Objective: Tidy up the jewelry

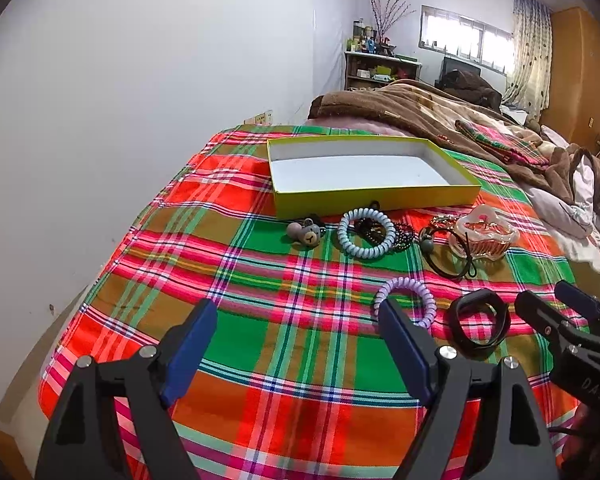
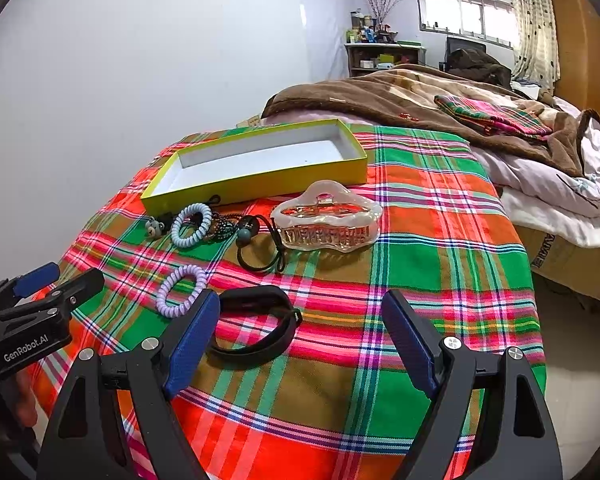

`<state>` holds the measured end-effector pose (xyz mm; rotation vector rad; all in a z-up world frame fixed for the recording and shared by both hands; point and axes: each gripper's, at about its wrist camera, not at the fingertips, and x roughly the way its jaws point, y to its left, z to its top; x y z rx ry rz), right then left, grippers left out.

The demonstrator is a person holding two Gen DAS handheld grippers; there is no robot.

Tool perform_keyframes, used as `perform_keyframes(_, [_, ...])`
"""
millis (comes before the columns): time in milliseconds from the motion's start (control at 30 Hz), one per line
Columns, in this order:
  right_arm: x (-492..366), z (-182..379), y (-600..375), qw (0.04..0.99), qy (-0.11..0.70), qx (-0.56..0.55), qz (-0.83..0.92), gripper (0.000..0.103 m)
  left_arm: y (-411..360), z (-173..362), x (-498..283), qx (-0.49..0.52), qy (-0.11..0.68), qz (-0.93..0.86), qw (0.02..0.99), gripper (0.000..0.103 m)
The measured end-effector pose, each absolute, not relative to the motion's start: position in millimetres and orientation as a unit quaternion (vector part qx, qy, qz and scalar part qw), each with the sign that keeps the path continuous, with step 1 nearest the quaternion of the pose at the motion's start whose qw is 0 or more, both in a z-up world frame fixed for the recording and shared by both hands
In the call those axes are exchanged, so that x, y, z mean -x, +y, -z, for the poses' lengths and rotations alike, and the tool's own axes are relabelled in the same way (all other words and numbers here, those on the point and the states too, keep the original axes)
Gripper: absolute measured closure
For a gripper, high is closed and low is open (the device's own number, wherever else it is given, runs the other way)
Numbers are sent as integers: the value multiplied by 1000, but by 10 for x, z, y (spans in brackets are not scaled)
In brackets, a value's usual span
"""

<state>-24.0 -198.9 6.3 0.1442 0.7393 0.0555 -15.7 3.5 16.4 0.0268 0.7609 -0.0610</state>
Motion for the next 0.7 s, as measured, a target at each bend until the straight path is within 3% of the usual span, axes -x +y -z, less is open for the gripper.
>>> perform_keyframes(700, [254, -89, -1963, 932, 354, -67, -29, 20, 91, -205, 168, 11, 368, 44, 929, 19])
